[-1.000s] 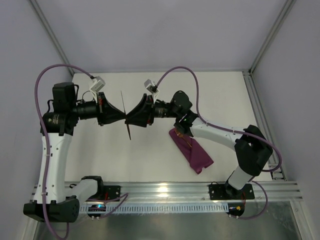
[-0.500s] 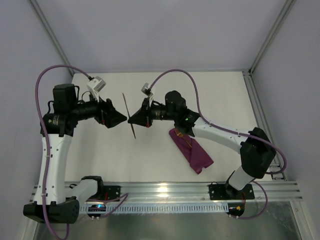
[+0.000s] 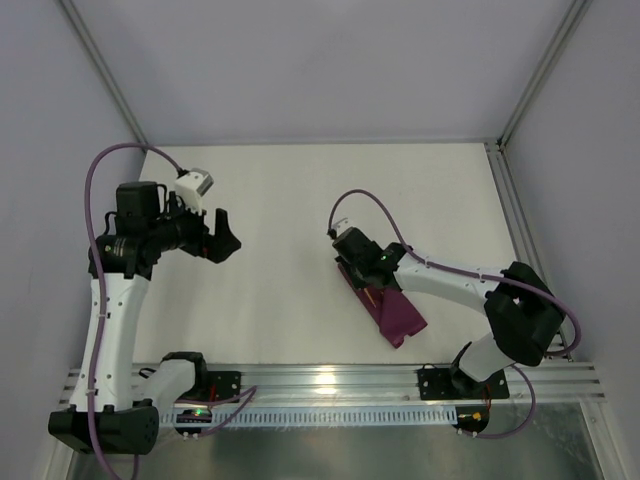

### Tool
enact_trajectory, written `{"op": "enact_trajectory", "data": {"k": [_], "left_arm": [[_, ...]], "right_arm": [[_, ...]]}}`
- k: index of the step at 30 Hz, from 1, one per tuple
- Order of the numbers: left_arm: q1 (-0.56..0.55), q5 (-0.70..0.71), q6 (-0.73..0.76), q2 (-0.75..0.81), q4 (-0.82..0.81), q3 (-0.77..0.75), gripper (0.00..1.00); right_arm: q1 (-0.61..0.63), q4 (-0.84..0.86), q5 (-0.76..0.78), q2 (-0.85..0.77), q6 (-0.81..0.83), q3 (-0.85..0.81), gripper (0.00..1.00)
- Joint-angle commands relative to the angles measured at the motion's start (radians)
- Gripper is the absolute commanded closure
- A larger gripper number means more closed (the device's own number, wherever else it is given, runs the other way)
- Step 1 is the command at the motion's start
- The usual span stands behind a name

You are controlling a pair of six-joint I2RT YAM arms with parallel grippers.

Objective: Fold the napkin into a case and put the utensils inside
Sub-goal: Stuff the knife into the folded napkin.

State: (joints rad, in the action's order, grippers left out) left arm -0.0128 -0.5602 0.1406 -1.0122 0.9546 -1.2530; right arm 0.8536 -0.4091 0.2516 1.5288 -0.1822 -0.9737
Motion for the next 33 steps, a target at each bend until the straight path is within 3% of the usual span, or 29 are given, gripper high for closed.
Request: {"op": "enact_trajectory", "data": {"k": [1,9,33], "left_arm": [[0.001,-0.010,0.017,0.018,-0.025,0.013,0.01],[0.001,-0.026,0.031,0.027,-0.025,0.043,0.01],[0.001,-0.035,0.054,0.006,-0.027,0.066,0.01]], "right_arm": [[0.004,-0.023,0.149,-0.052,-0.011,0.010,0.97],[0.004,0.055,0.163,-0.030,0.000,0.073,0.97],[0.050,-0.120,0.135,0.062,-0.072,0.058,0.97]]}}
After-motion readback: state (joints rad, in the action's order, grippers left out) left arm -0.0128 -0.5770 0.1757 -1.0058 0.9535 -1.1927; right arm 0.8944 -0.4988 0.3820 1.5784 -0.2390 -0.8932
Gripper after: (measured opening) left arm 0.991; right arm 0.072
